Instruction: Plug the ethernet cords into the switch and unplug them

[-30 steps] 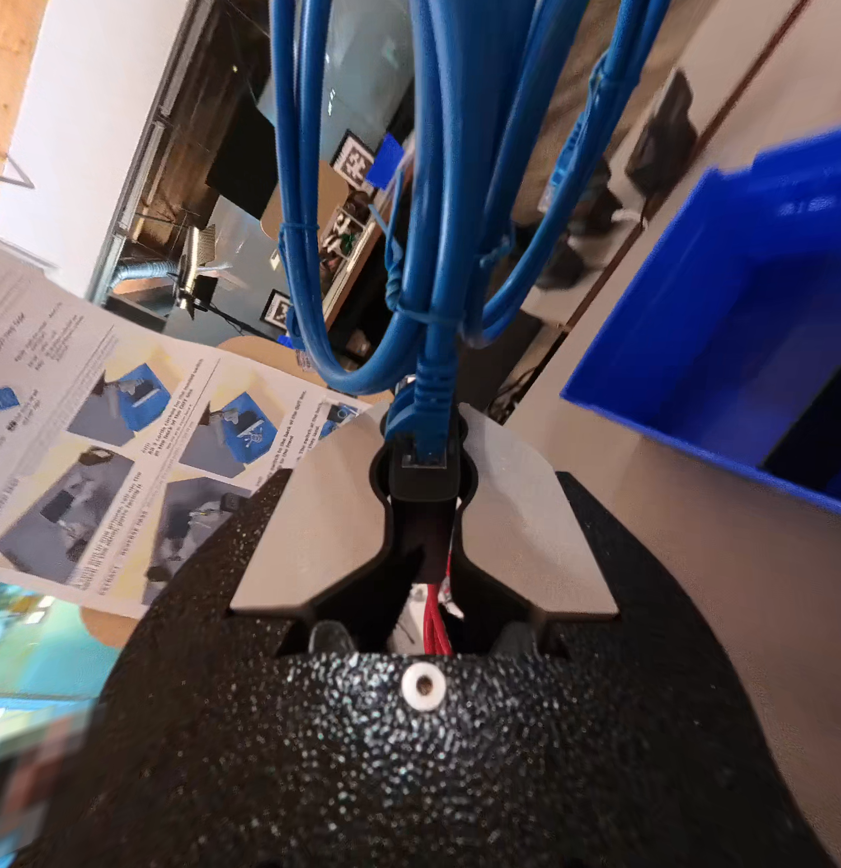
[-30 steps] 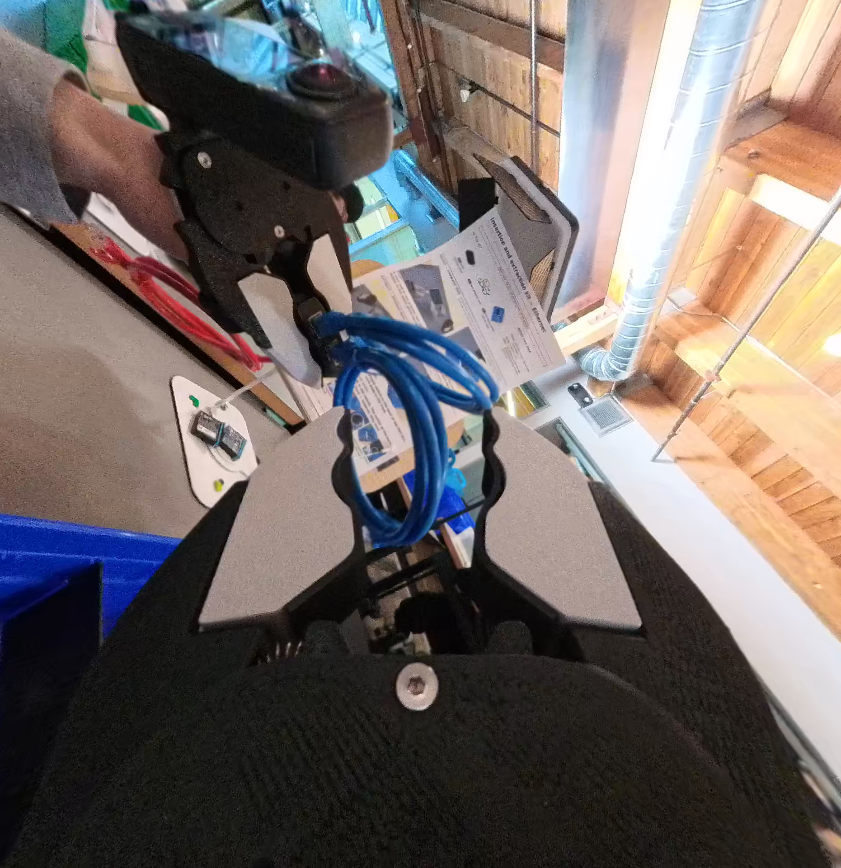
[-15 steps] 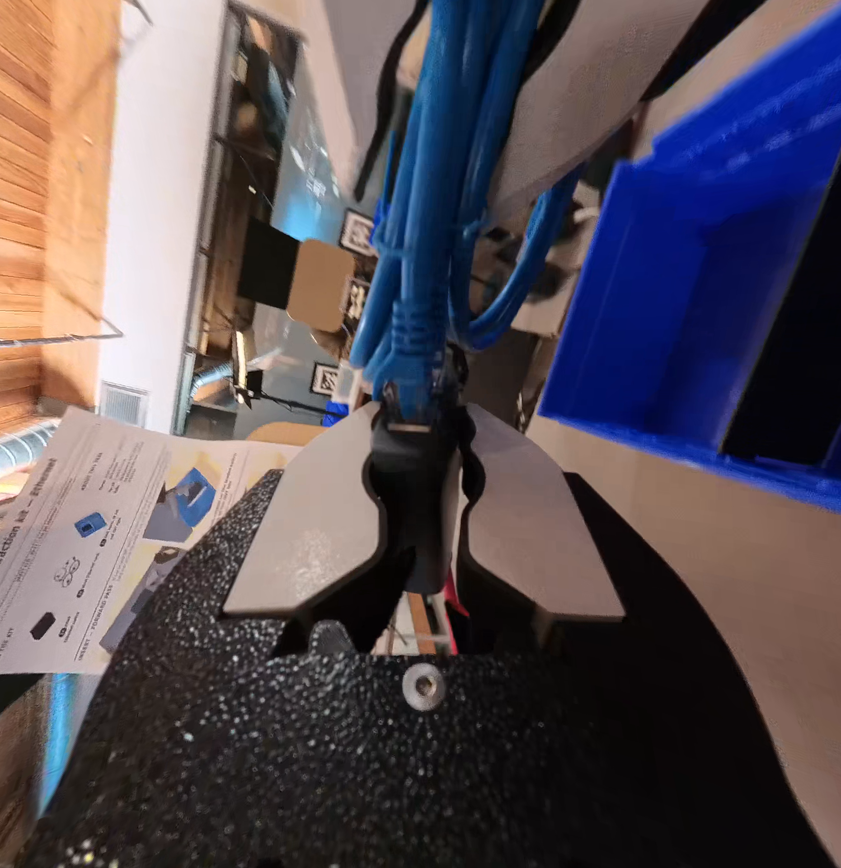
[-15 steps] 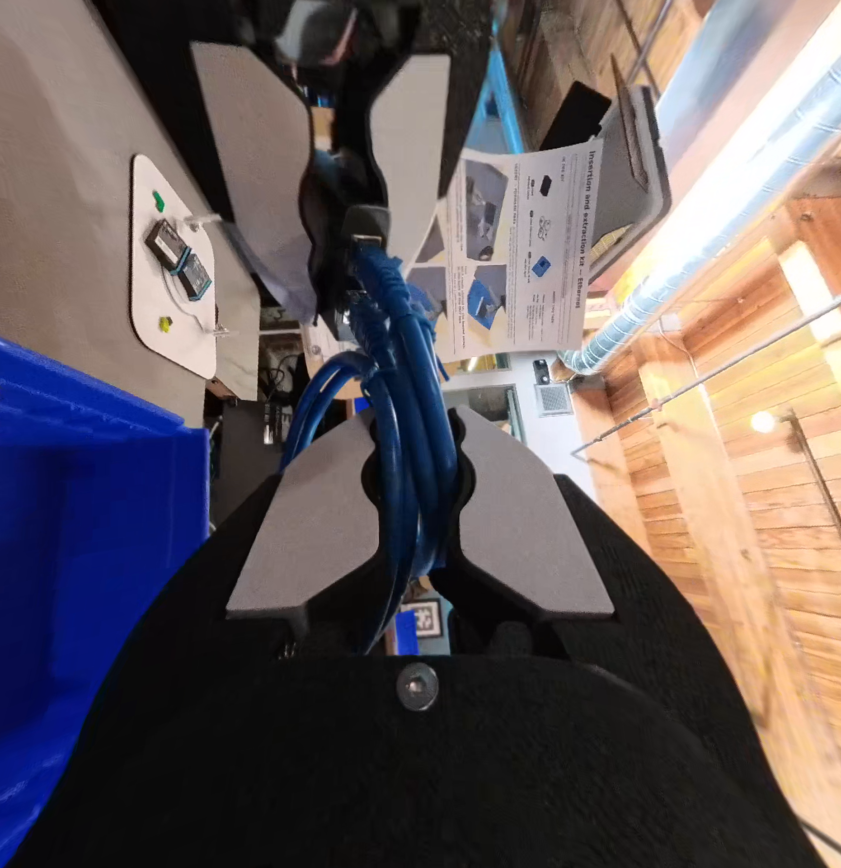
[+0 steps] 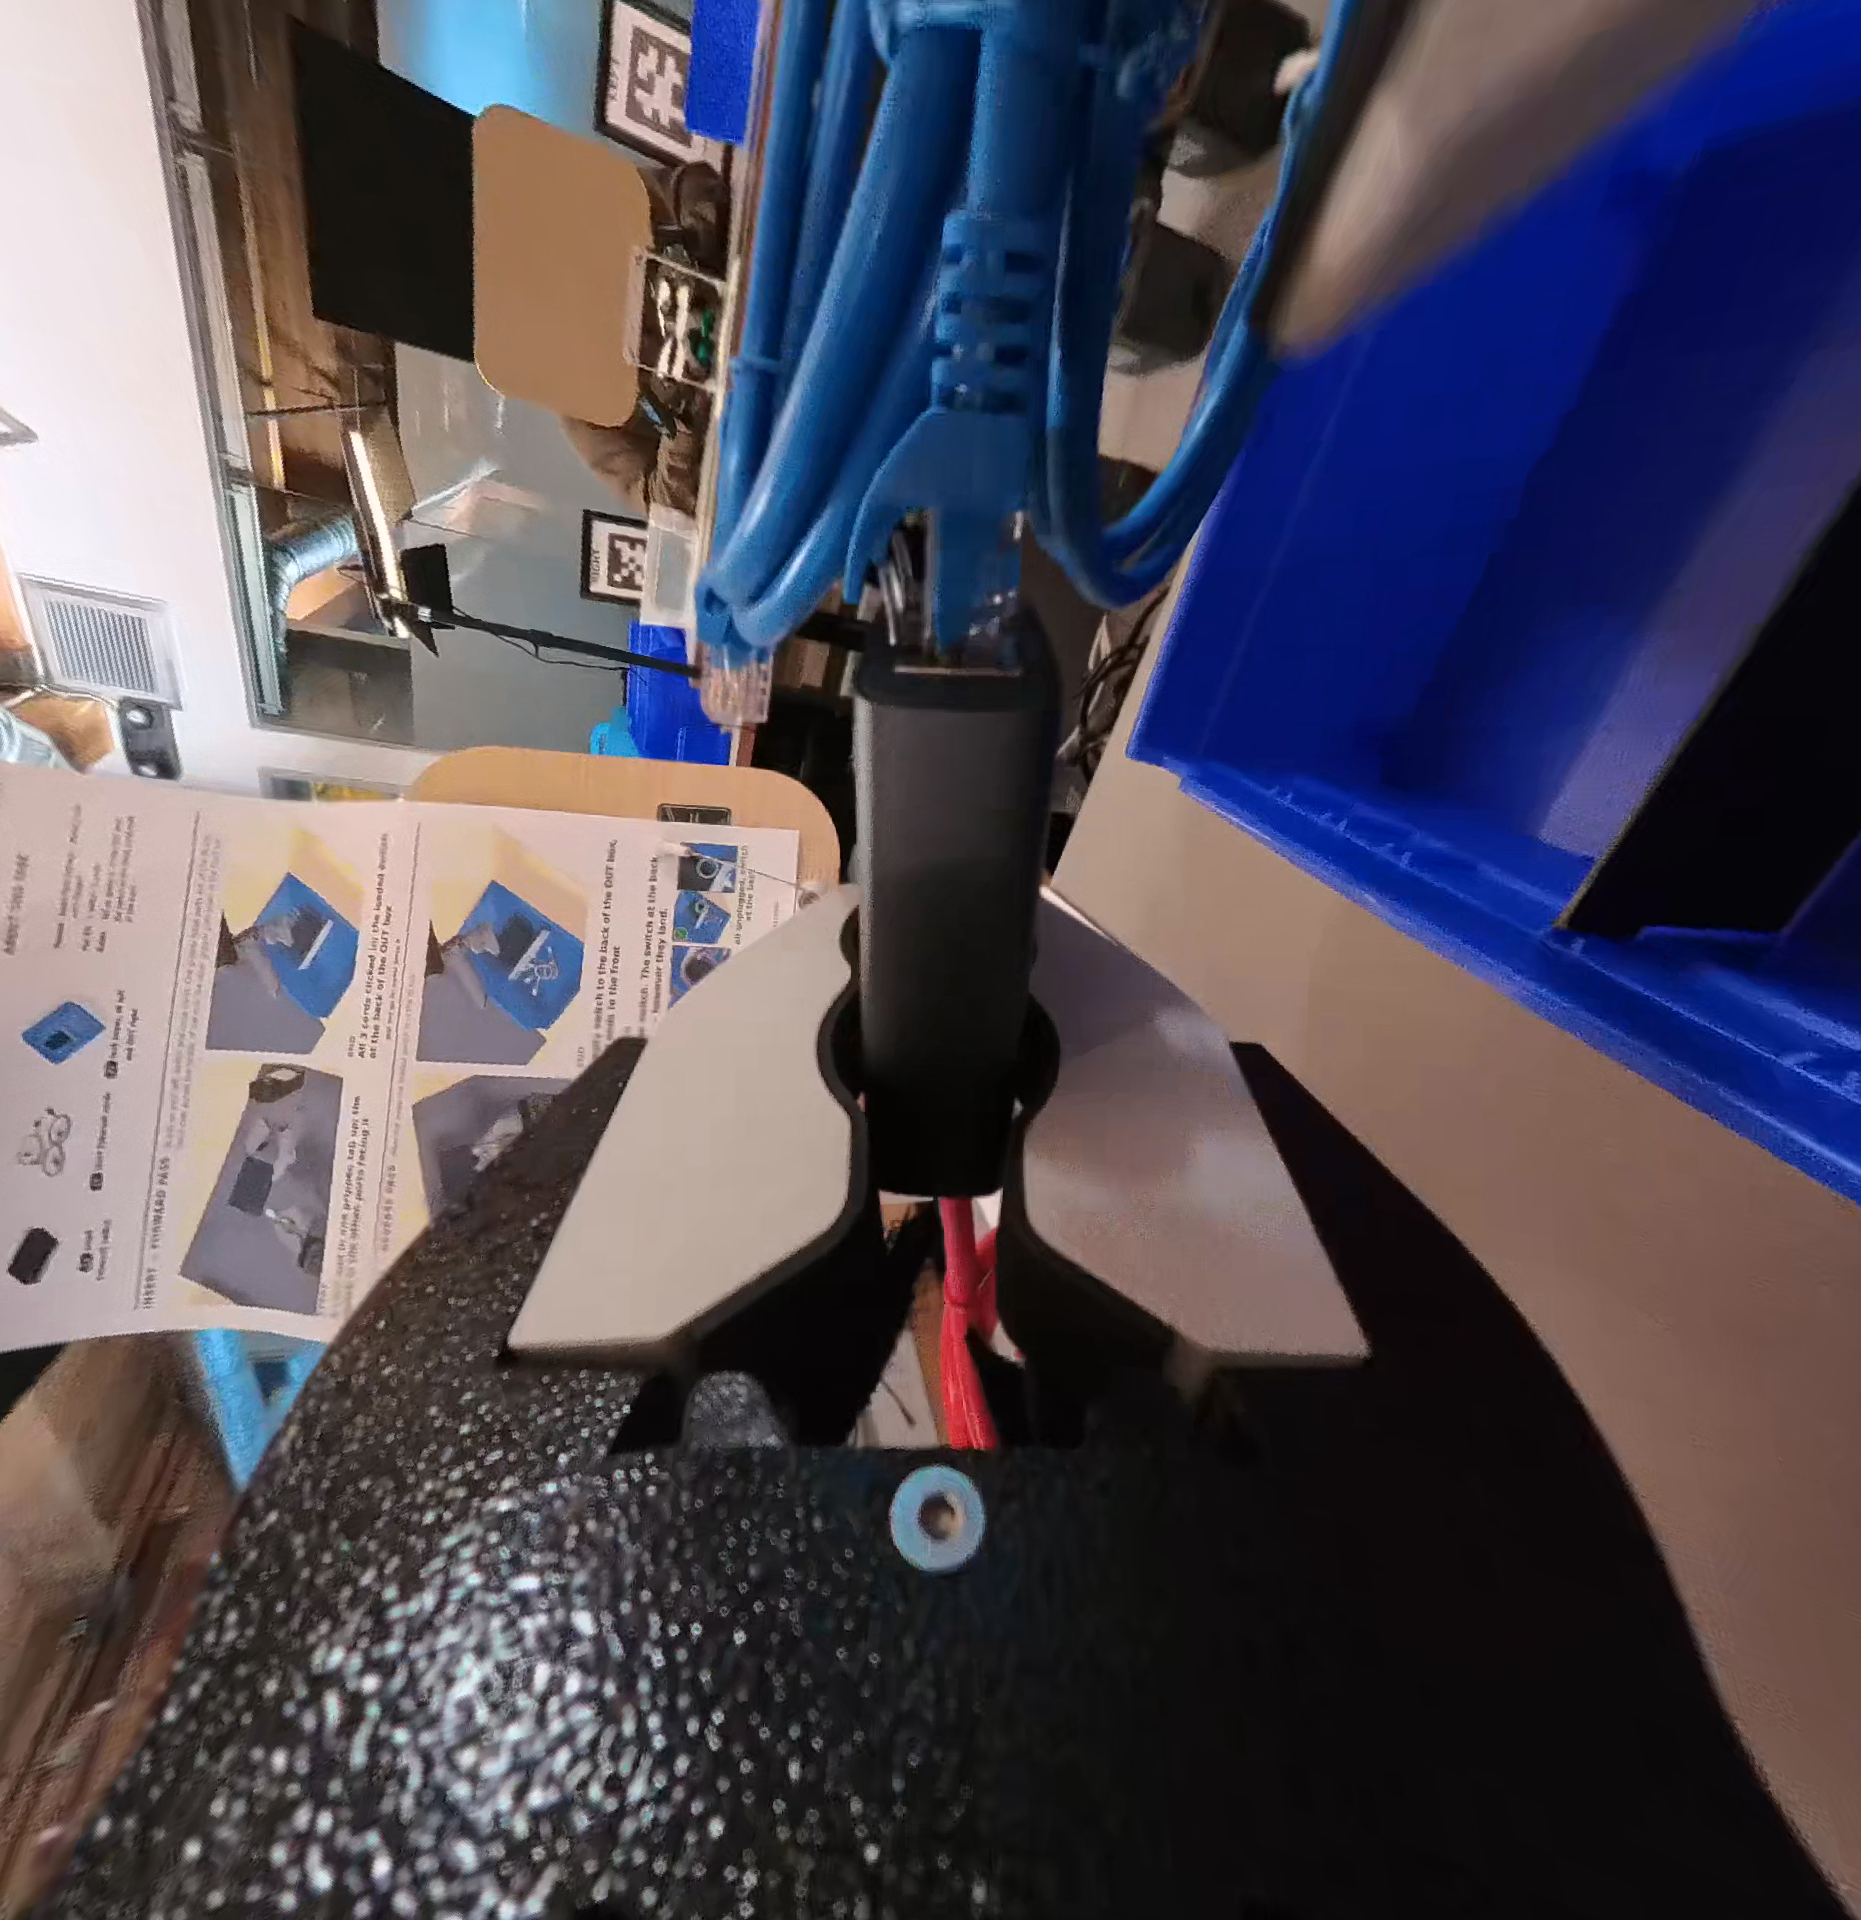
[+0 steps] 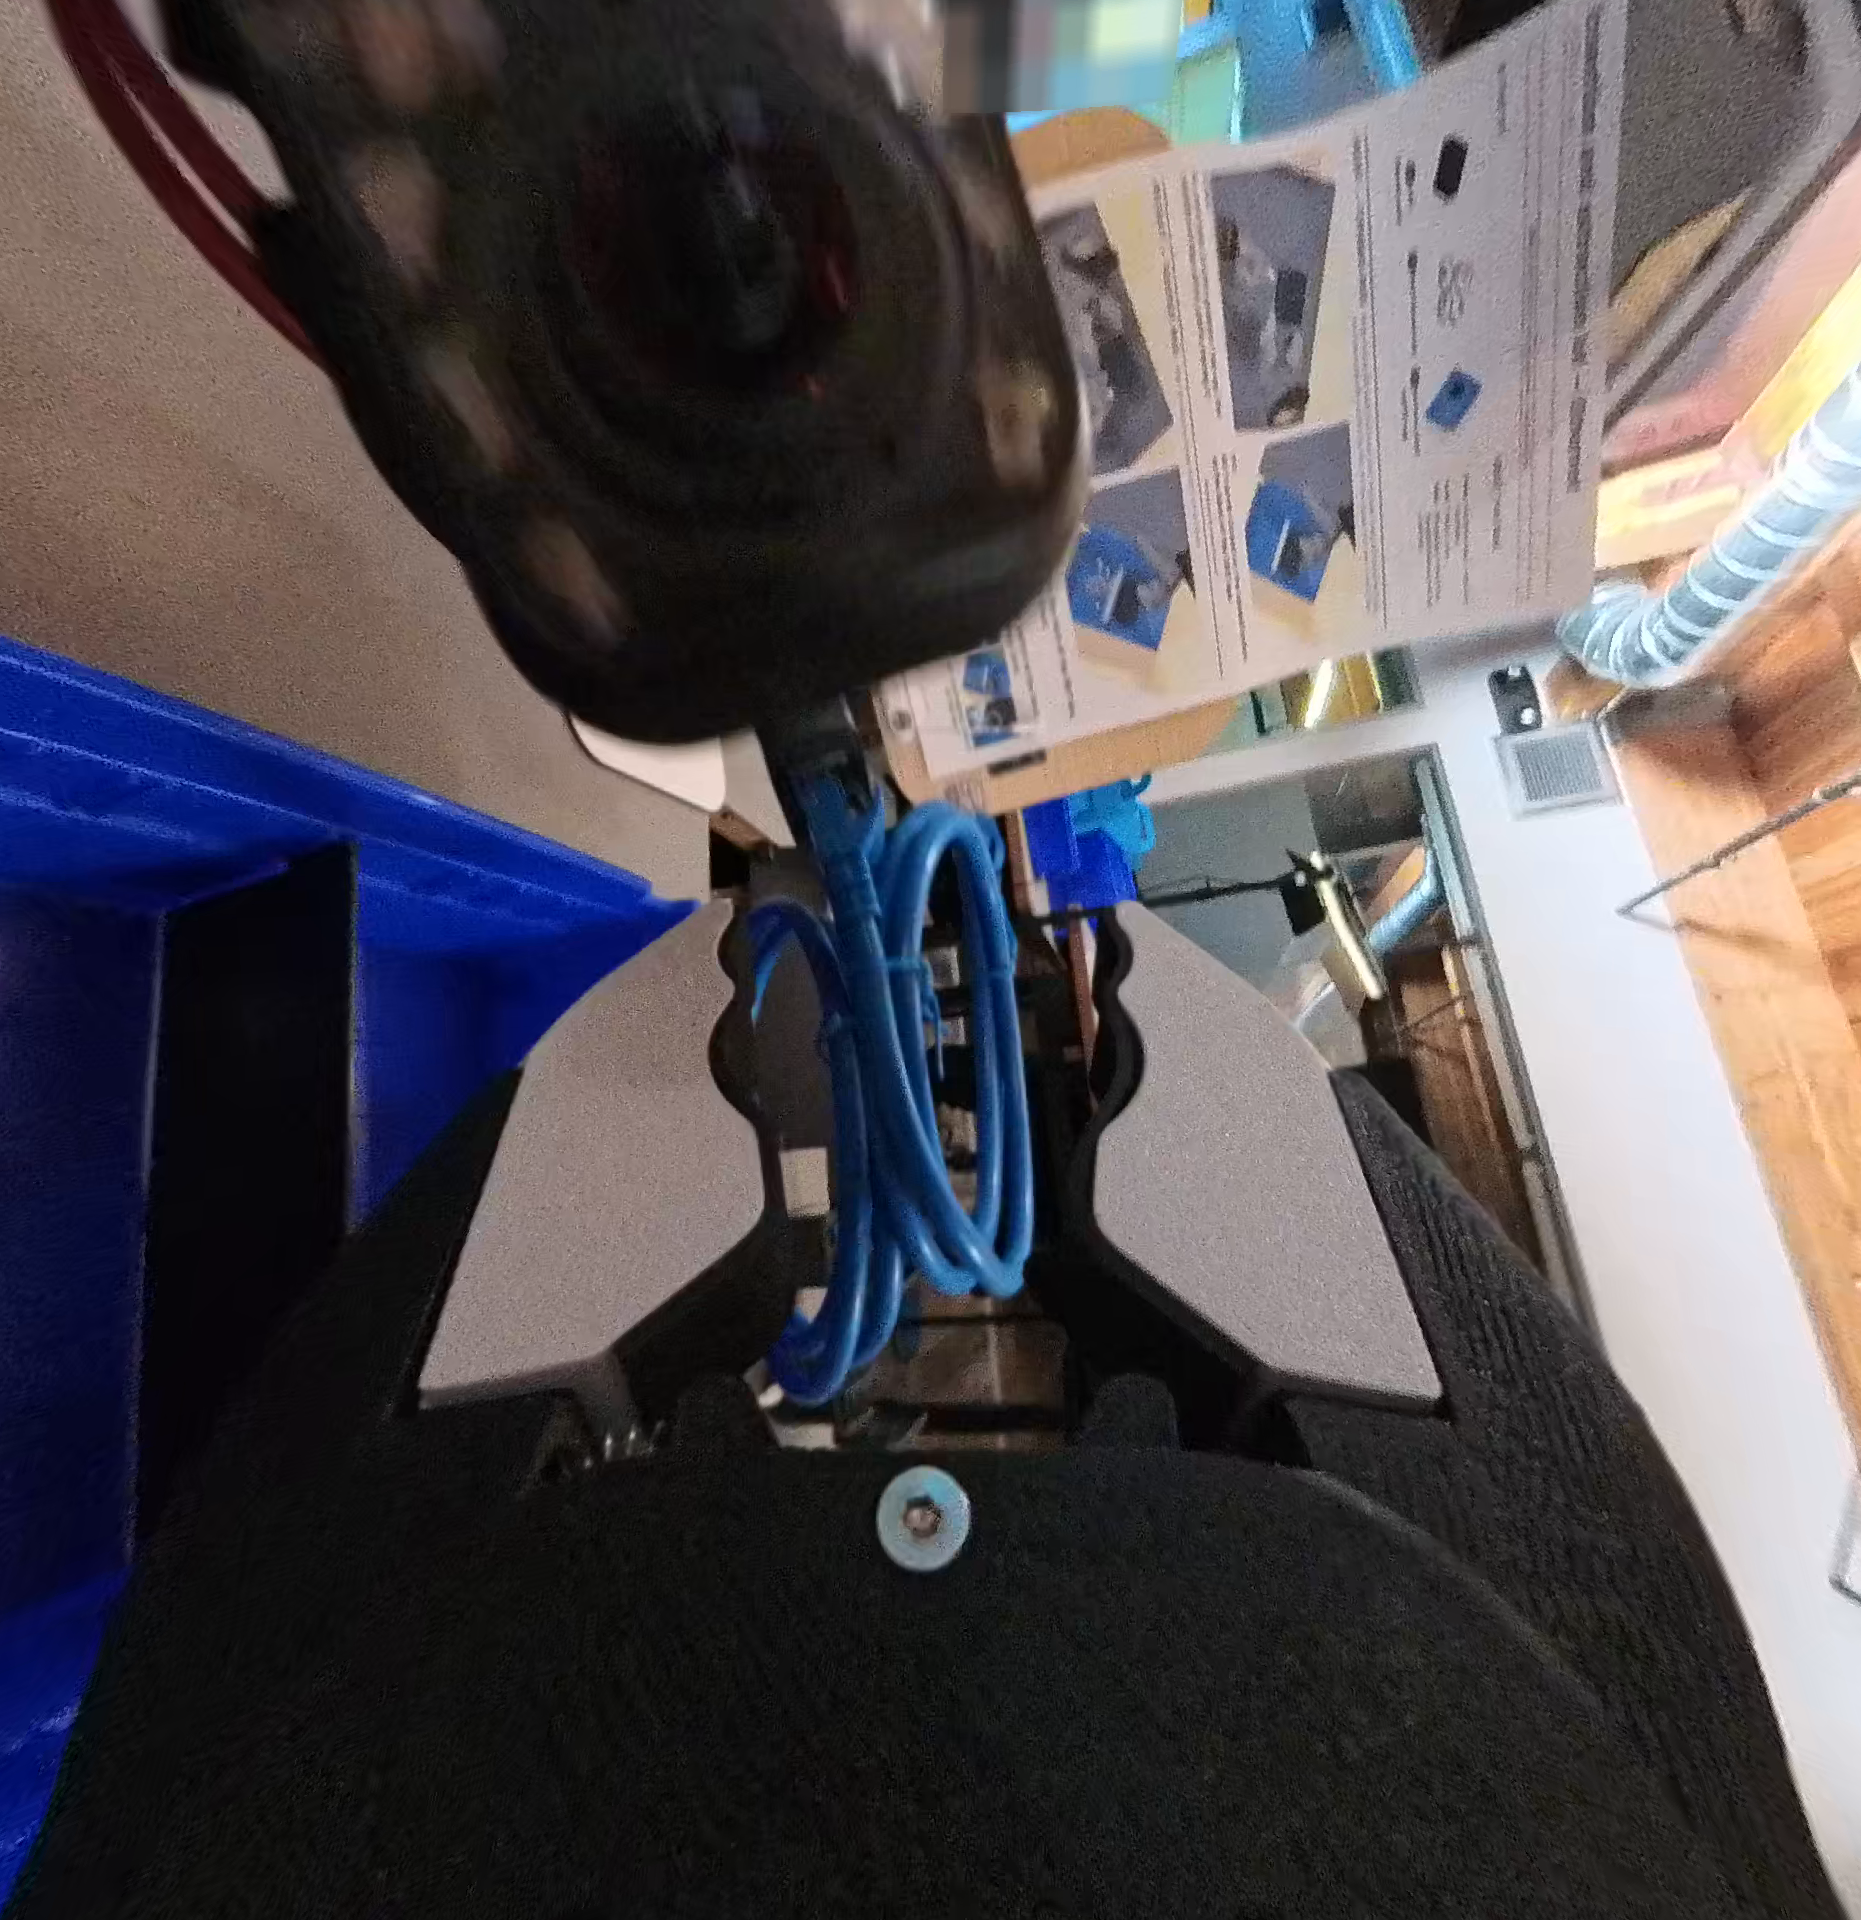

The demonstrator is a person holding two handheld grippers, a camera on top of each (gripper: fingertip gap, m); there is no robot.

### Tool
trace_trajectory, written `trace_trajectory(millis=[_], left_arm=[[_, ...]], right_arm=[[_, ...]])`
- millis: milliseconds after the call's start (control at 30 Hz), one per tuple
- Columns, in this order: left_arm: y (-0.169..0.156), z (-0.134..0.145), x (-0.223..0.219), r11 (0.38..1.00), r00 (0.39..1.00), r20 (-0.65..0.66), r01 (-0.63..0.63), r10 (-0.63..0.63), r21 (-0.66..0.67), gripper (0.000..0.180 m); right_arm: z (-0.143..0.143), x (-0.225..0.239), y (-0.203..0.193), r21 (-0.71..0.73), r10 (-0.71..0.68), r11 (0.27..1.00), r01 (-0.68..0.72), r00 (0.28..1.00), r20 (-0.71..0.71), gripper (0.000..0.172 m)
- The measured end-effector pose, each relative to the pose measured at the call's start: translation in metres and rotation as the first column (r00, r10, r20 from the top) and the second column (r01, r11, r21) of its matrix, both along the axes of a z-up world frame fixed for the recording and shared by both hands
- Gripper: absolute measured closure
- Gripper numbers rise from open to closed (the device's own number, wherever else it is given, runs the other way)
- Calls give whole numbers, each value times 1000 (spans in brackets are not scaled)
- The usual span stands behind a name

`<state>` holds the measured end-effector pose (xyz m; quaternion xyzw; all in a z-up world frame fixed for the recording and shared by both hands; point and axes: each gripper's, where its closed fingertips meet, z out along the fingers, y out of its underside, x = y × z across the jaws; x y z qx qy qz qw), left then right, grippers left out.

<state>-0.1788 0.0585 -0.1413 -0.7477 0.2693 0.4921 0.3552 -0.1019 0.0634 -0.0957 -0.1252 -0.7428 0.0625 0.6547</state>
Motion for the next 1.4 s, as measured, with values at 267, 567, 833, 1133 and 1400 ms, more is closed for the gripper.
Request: trace_trajectory(millis=[267, 567, 833, 1133, 1400], left_arm=[[12, -3, 24, 996, 997, 19, 76, -76, -36, 159], [14, 4, 37, 988, 987, -30, 156, -156, -12, 159], [-8, 18, 46, 962, 969, 82, 218, -234, 166, 100], [-5, 23, 44, 968, 930, -298, 245, -217, 60, 119], [-28, 52, 66, 897, 953, -117, 303, -280, 321, 106]], right_arm=[[-26, -25, 1, 225, -20, 974, 19, 1000, 2, 123], [-20, -25, -3, 315, 1, 948, 33, 994, -107, 139], [-14, -7, 22, 173, -26, 984, 47, 992, -126, 151], [-18, 3, 7, 70, 52, 996, -47, 996, -68, 152], [-8, 13, 38, 45, -89, 994, 96, 987, -134, 152]])
